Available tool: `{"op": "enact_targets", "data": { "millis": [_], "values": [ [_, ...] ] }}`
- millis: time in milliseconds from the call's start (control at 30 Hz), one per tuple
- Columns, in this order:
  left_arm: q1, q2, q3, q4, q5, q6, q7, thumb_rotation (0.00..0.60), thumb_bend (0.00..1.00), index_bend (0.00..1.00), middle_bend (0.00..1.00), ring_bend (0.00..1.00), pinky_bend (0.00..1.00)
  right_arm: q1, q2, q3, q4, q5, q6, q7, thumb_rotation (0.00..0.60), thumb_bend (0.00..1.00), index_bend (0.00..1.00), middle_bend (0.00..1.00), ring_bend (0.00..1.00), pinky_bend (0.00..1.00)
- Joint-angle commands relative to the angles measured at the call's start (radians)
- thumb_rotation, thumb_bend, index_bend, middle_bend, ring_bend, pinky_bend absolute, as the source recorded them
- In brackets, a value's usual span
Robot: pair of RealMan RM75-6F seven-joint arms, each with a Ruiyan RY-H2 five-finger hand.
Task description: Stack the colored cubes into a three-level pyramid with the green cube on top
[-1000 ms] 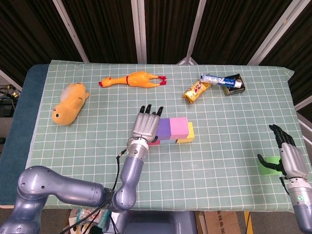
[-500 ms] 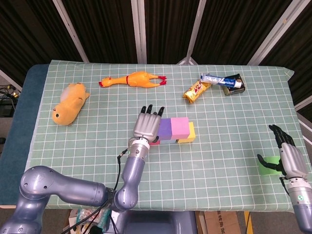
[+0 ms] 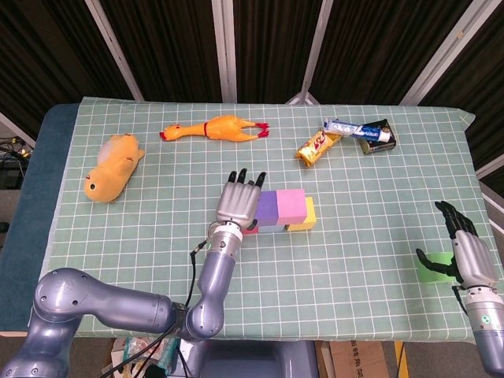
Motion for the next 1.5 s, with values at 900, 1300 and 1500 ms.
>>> {"op": "enact_targets", "data": {
  "millis": [900, 1300, 1500],
  "values": [
    [0.000, -0.009, 0.001, 0.013, -0.002, -0.014, -0.016, 0.600, 0.28, 0.04, 0.31, 0.06, 0.10, 0.000, -0.001, 0.000, -0.001, 0.001, -0.006, 0.005, 0.600, 0.35, 0.00, 0.00, 0.00, 0.00],
    [0.005, -0.006, 0.004, 0.003, 0.007, -0.012, -0.025, 0.600, 0.21, 0.01, 0.22, 0.06, 0.10, 0.001, -0.003, -0.002, 0.000, 0.002, -0.008, 0.002, 0.600, 0.34, 0.00, 0.00, 0.00, 0.00],
    [0.016, 0.015, 0.006, -0.029, 0.012, 0.006, -0.024, 0.600, 0.19, 0.00, 0.19, 0.05, 0.10, 0.001, -0.003, -0.001, -0.002, 0.002, -0.009, 0.004, 0.600, 0.34, 0.00, 0.00, 0.00, 0.00]
  ]
}}
